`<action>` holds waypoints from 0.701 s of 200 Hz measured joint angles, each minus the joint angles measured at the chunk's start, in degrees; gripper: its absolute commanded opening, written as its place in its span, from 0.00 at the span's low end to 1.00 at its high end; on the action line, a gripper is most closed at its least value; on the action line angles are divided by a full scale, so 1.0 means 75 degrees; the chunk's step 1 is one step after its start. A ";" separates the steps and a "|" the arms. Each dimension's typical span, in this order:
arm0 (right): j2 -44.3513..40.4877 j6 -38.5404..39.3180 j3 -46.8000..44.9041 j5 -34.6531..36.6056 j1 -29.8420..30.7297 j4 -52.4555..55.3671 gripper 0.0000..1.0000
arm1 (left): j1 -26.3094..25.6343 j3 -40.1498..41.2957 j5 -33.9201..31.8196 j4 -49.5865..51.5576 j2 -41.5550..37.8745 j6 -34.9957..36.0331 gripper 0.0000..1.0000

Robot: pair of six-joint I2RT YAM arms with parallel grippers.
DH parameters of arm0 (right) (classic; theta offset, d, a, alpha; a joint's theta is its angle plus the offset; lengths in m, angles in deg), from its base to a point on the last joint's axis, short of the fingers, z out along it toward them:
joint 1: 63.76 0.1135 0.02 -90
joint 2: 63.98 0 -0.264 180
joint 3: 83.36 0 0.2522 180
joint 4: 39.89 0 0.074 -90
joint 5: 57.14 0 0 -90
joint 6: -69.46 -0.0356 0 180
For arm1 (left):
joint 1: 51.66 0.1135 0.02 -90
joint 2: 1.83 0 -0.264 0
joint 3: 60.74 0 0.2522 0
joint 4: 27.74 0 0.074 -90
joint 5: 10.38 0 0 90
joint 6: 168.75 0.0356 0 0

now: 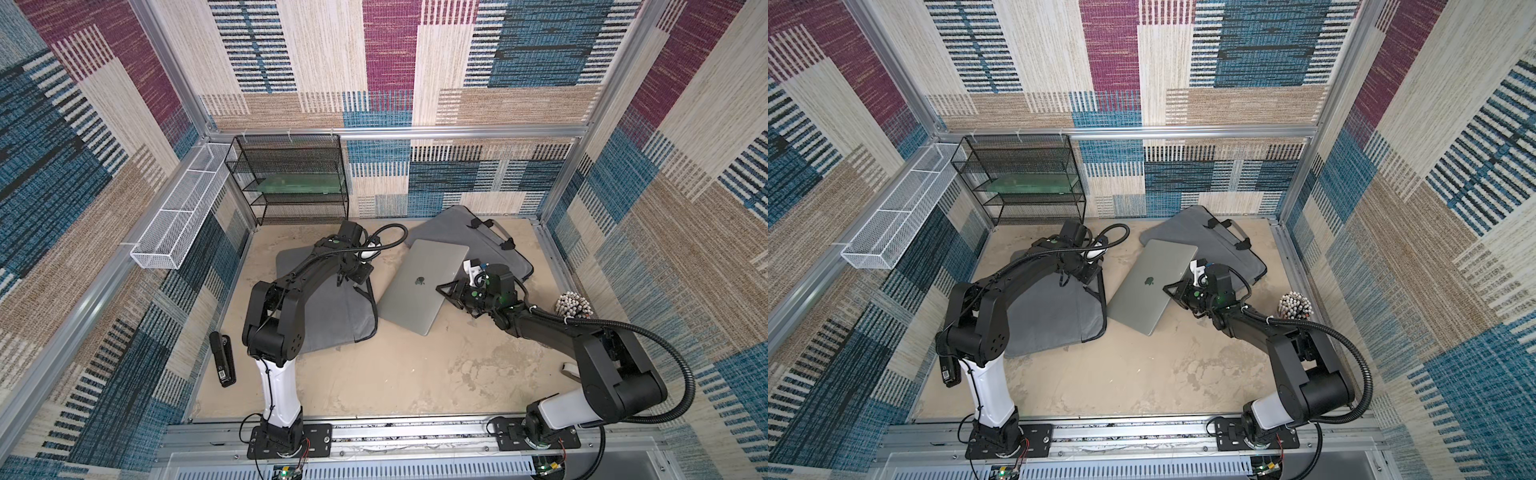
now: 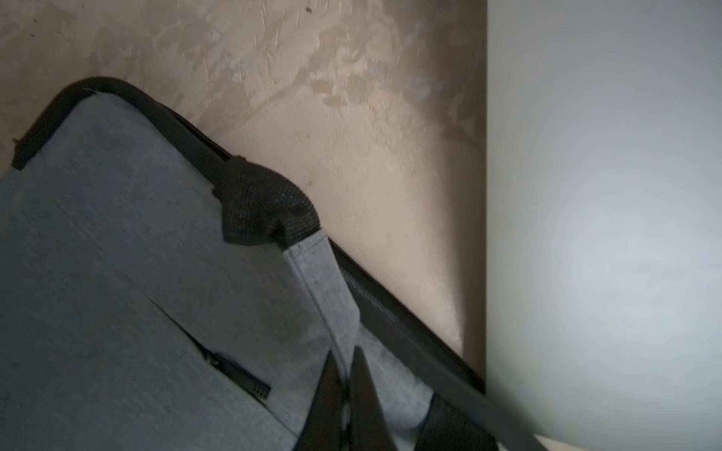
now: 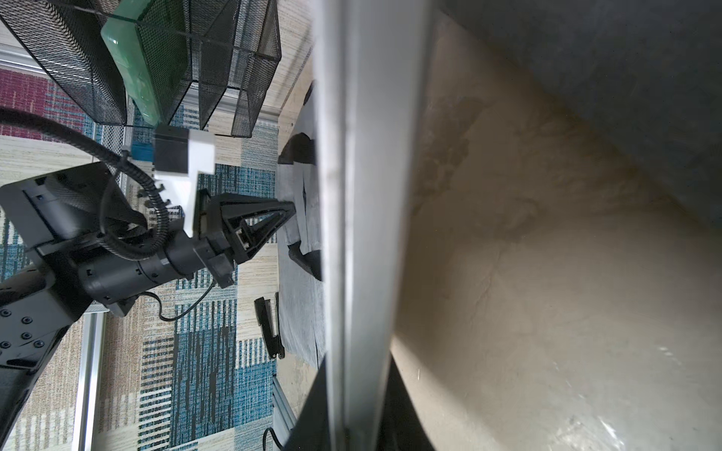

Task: Open the zippered laptop bag and take out the laptop
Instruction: Take out the laptop from the zippered laptop bag, then move the zippered laptop bag to the center of the board.

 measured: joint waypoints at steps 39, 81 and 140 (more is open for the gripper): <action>0.0085 0.0082 0.0050 0.0023 0.0213 0.0070 0.00 | 0.0399 0.0061 -0.1177 0.0055 0.0172 0.1008 0.00; 0.0192 0.0076 0.0105 0.0026 0.0399 0.0064 0.00 | 0.0807 0.0070 -0.2218 -0.0114 0.0399 0.2162 0.00; 0.0568 0.0050 0.0379 0.0050 0.0702 0.0038 0.00 | 0.1081 0.0102 -0.2614 -0.0632 0.0321 0.3045 0.00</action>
